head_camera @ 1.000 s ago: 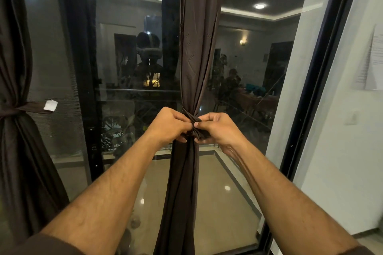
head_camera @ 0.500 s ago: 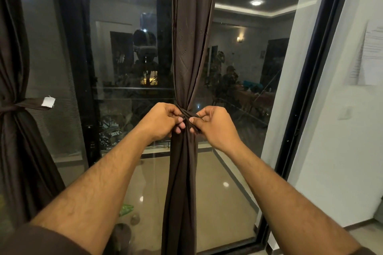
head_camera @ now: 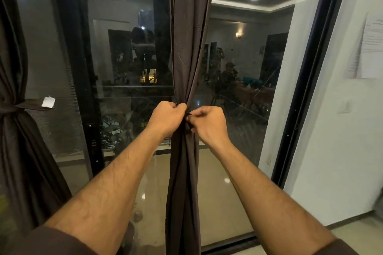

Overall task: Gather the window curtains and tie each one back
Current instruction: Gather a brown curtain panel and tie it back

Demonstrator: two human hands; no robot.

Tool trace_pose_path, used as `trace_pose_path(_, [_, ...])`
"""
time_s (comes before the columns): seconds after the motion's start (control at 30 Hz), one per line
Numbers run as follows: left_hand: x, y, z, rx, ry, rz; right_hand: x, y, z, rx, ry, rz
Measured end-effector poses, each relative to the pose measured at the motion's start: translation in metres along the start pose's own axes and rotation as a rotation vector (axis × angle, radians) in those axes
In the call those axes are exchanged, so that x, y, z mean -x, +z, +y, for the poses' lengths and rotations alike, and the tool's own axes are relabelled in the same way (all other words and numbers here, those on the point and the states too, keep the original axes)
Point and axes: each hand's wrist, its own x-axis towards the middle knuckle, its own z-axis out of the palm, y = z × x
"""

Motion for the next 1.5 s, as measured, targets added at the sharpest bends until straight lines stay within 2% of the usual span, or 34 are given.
trace_pose_path(0.07, [-0.001,-0.004,0.000,0.076,-0.040,-0.113,-0.005,0.001,-0.002,0.010,0.031,0.022])
trace_pose_path(0.13, [-0.003,-0.008,-0.002,0.143,-0.087,-0.189,-0.006,0.000,-0.005,-0.017,0.093,-0.028])
trace_pose_path(0.33, [-0.008,-0.020,-0.008,0.132,-0.084,-0.283,-0.006,-0.006,-0.015,-0.498,0.389,-0.245])
trace_pose_path(0.43, [-0.009,-0.024,-0.013,0.112,-0.062,-0.299,-0.007,-0.006,-0.013,-0.627,0.465,-0.196])
trace_pose_path(0.6, [-0.006,-0.024,-0.017,0.103,-0.016,-0.231,-0.006,0.003,-0.008,-0.745,0.475,-0.127])
trace_pose_path(0.7, [-0.002,-0.016,-0.021,0.375,-0.092,-0.199,-0.004,0.009,-0.004,-0.849,0.463,-0.139])
trace_pose_path(0.77, [0.002,-0.009,-0.019,0.616,-0.190,-0.165,-0.002,0.012,-0.002,-0.921,0.446,-0.209])
trace_pose_path(0.83, [0.004,-0.004,-0.017,0.718,-0.244,-0.122,0.000,0.014,-0.002,-0.970,0.419,-0.300])
trace_pose_path(0.9, [0.005,0.001,-0.017,0.708,-0.211,-0.087,-0.001,0.014,-0.006,-0.918,0.382,-0.327])
trace_pose_path(1.1, [0.000,0.010,-0.030,0.642,-0.098,0.005,-0.005,0.009,-0.002,-0.633,0.339,-0.120])
trace_pose_path(1.3, [-0.009,0.004,-0.039,0.596,-0.051,-0.107,-0.005,-0.003,0.008,-0.201,0.148,-0.096])
trace_pose_path(1.4, [-0.014,-0.008,-0.039,0.548,-0.022,-0.202,-0.007,-0.011,0.009,-0.122,0.061,-0.038])
trace_pose_path(1.5, [-0.016,-0.022,-0.036,0.466,0.006,-0.220,-0.003,-0.020,0.012,-0.122,-0.004,0.036])
